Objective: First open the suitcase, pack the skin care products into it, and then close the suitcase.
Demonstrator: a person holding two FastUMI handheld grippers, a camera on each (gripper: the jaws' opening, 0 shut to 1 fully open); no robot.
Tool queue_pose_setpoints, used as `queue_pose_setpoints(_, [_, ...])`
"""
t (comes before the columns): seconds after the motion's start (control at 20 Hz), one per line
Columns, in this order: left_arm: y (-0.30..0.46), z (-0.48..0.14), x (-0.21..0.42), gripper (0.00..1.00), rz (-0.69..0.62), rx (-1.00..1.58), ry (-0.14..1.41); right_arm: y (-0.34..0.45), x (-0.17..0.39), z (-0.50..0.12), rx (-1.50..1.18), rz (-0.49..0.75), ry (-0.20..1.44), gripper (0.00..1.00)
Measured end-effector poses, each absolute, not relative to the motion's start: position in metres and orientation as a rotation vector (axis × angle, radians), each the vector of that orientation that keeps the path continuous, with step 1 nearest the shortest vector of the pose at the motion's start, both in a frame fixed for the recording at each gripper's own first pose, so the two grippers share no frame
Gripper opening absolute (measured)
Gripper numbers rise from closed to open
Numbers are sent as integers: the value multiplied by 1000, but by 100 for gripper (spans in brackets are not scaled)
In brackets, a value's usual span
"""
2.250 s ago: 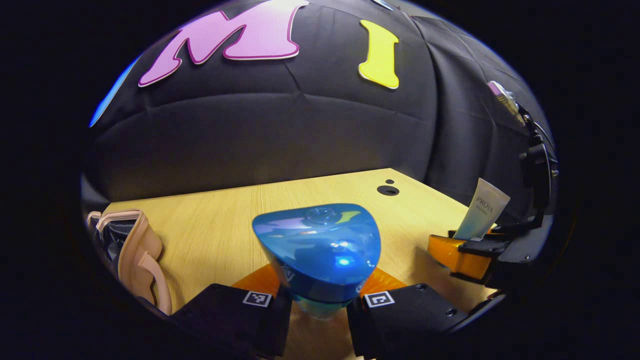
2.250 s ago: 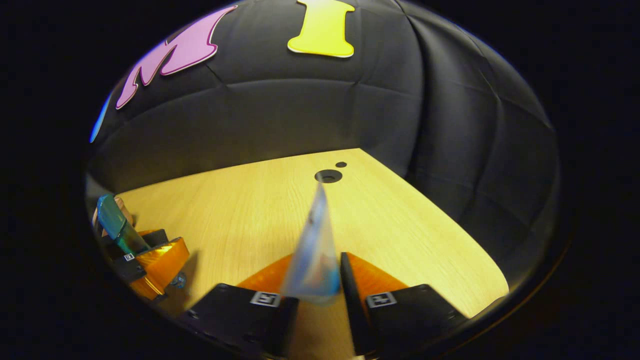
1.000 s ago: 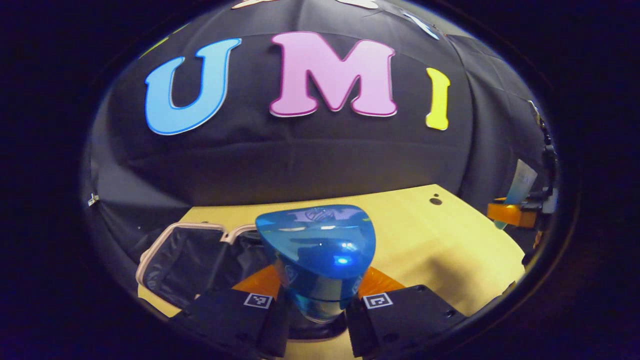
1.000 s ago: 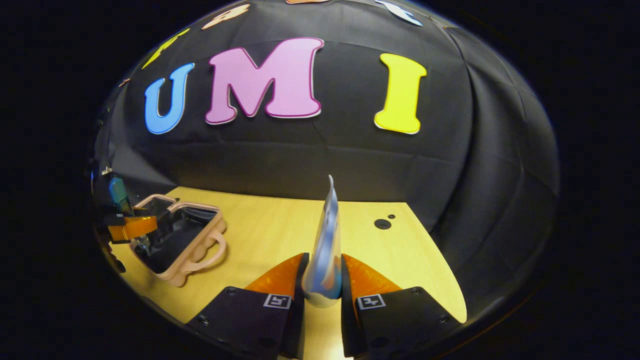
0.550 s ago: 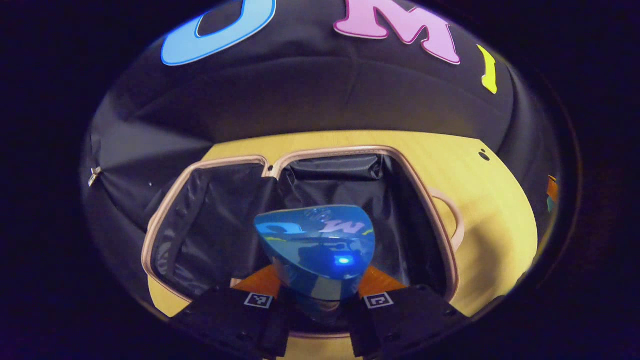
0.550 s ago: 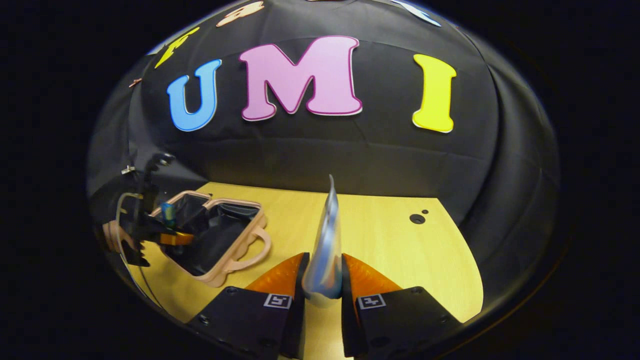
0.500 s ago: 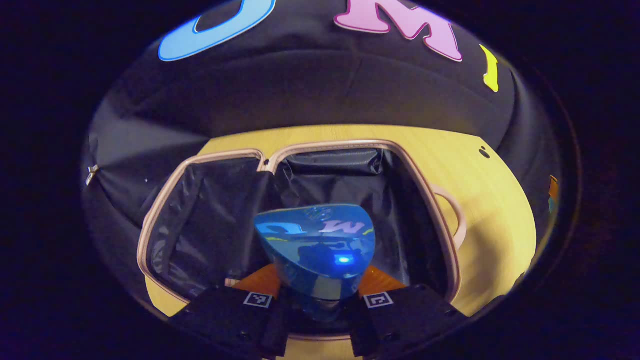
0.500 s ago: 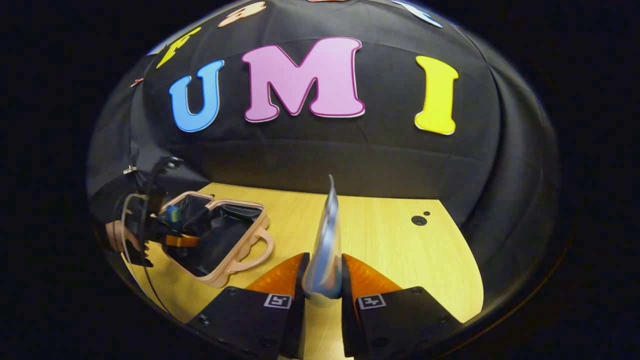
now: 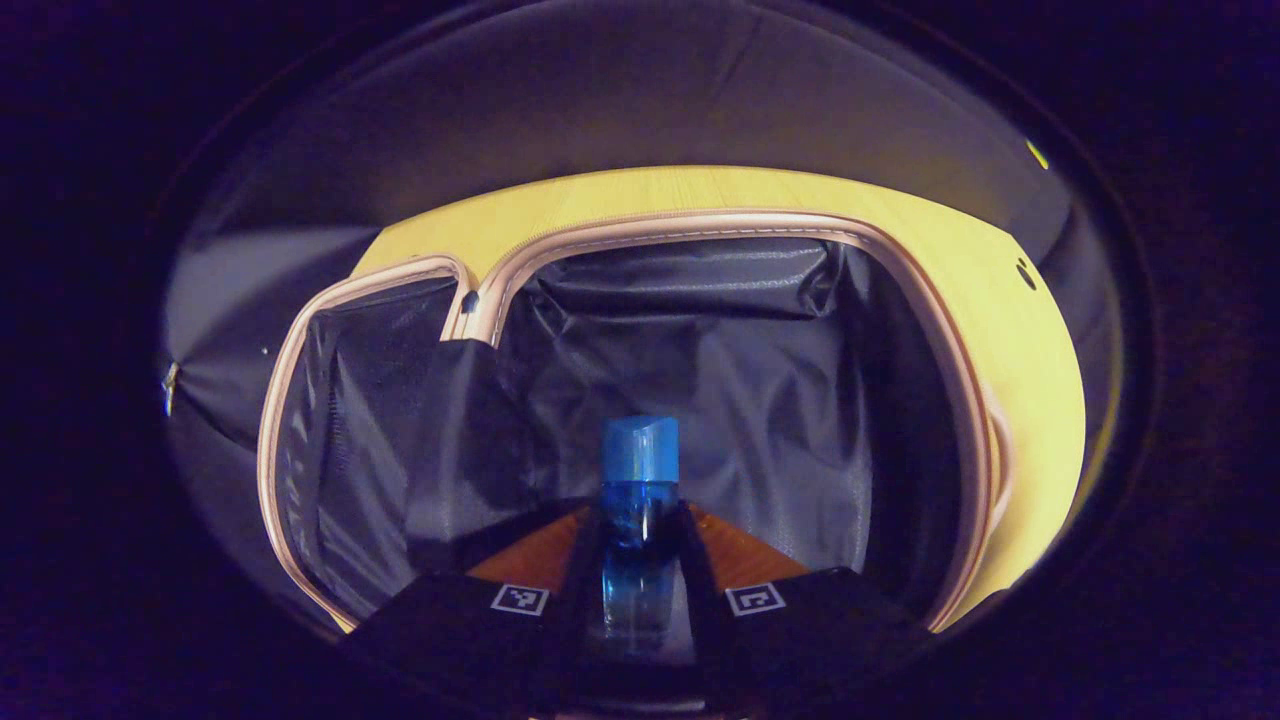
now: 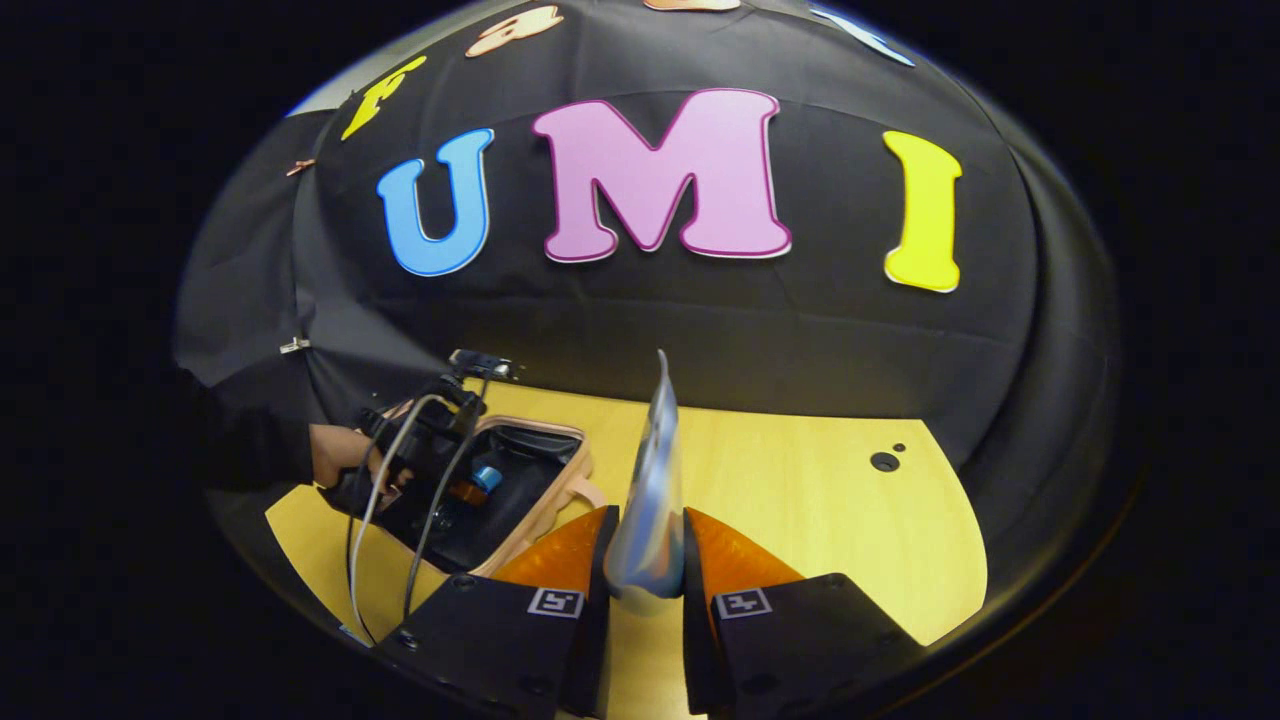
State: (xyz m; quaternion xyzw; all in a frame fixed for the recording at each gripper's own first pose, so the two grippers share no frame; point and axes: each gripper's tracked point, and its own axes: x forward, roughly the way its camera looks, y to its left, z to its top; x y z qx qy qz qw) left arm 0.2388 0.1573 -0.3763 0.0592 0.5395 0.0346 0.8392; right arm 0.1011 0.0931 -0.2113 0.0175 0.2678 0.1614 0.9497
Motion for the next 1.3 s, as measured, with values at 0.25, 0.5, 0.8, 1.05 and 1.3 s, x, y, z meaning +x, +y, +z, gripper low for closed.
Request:
queue_pose_setpoints(0.25, [156, -291, 243, 63, 71, 0, 849, 145, 121, -206, 47, 389, 562, 32])
queue_pose_setpoints(0.5, [241, -173, 172, 98, 179, 36, 556, 210, 122, -242, 35, 453, 660, 33])
queue_pose_setpoints(0.8, [273, -156, 77, 96, 302, -138, 457, 296, 126, -349, 81, 404, 979, 33])
queue_pose_setpoints(1.05, [263, -167, 38, 96, 270, -237, 502, 302, 135, -410, -26, 309, 1101, 33])
queue_pose_setpoints(1.3, [267, -154, 32, 96, 272, -208, 464, 300, 137, -428, -2, 225, 1173, 45])
